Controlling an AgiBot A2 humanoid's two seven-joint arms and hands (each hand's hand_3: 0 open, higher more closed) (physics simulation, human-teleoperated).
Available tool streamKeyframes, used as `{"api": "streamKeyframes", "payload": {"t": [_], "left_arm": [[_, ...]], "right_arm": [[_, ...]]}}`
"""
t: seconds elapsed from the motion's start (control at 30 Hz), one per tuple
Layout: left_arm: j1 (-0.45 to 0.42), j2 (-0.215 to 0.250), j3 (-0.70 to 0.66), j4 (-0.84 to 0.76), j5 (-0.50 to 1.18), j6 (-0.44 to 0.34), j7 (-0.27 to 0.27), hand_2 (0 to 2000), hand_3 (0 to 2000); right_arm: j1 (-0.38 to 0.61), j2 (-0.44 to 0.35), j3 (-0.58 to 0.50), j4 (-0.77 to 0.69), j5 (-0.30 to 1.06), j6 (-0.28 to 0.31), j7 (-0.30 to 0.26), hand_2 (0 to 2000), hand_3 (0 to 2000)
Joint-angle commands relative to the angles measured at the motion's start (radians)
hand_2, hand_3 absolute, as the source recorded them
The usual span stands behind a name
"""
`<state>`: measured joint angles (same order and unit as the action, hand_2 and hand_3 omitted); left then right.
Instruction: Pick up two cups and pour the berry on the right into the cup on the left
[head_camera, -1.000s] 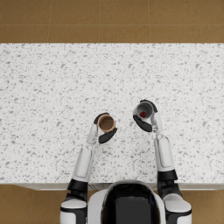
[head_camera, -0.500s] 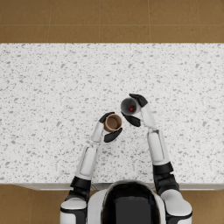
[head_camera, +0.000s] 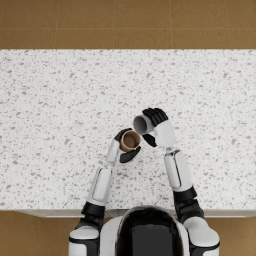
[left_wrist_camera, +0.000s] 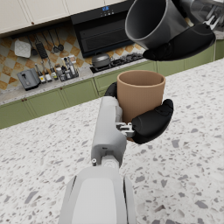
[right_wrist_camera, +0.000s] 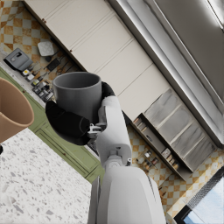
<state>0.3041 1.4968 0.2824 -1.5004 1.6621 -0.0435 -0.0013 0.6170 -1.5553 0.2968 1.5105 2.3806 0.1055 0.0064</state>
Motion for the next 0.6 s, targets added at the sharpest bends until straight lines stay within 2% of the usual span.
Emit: {"api": "streamKeyframes", "payload": {"t": [0.03, 0.47, 0.5, 0.53, 0.6], "left_arm": [[0.013, 0.006, 0.001, -0.006, 0.0, 0.0, 0.0, 2000, 1280], [0.019, 0.021, 0.002, 0.012, 0.0, -0.001, 0.0, 2000, 1280], [0.015, 0.021, -0.005, 0.013, 0.0, -0.001, 0.0, 2000, 1280], [0.014, 0.021, -0.01, 0.012, 0.0, 0.0, 0.0, 2000, 1280], [0.018, 0.025, -0.009, 0.018, 0.0, 0.0, 0.0, 2000, 1280]], "right_arm": [[0.014, -0.006, 0.001, 0.028, 0.032, 0.001, 0.0, 2000, 1280], [-0.001, -0.013, 0.032, 0.125, 0.451, 0.005, 0.002, 2000, 1280], [0.145, 0.263, 0.323, 0.134, 0.483, 0.005, 0.002, 2000, 1280], [0.026, 0.055, 0.106, 0.143, 0.514, 0.008, 0.001, 2000, 1280], [0.023, 0.066, 0.125, 0.155, 0.579, 0.006, 0.001, 2000, 1280]]}}
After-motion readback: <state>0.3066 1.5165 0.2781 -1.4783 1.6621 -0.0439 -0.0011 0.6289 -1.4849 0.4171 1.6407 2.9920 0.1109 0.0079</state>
